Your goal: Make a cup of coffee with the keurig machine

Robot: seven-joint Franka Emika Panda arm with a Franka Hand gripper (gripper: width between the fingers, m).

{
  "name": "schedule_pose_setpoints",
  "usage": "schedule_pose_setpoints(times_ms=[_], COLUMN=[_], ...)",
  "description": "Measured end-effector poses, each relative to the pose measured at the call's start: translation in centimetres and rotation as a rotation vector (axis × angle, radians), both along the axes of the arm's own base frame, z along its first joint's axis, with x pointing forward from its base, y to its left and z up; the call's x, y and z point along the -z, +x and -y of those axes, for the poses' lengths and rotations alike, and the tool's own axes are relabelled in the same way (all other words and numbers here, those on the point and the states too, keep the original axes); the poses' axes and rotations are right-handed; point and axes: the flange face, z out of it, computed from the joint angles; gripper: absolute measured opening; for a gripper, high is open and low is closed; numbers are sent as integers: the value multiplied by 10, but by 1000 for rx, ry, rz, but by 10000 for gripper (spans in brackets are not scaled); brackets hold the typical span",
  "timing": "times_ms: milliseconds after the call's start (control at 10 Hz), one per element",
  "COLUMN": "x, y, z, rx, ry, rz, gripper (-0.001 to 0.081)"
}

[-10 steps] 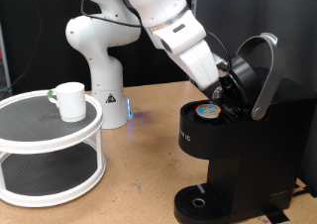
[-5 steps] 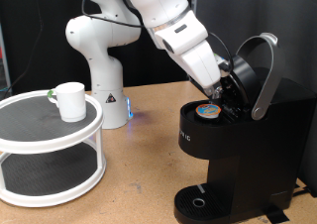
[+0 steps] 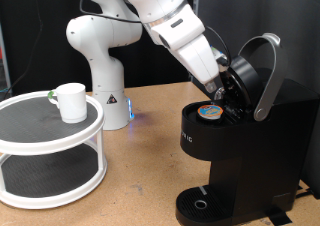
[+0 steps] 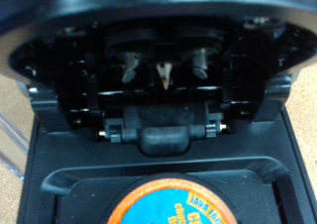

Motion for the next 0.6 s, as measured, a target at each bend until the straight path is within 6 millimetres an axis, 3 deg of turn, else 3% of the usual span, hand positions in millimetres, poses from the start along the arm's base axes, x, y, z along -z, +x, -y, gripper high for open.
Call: schedule_pose_setpoints(times_ms=[600], x=[-10], y=[-5], z=[12], rx=[-38], ry=[45], rz=[-3], gripper=[803])
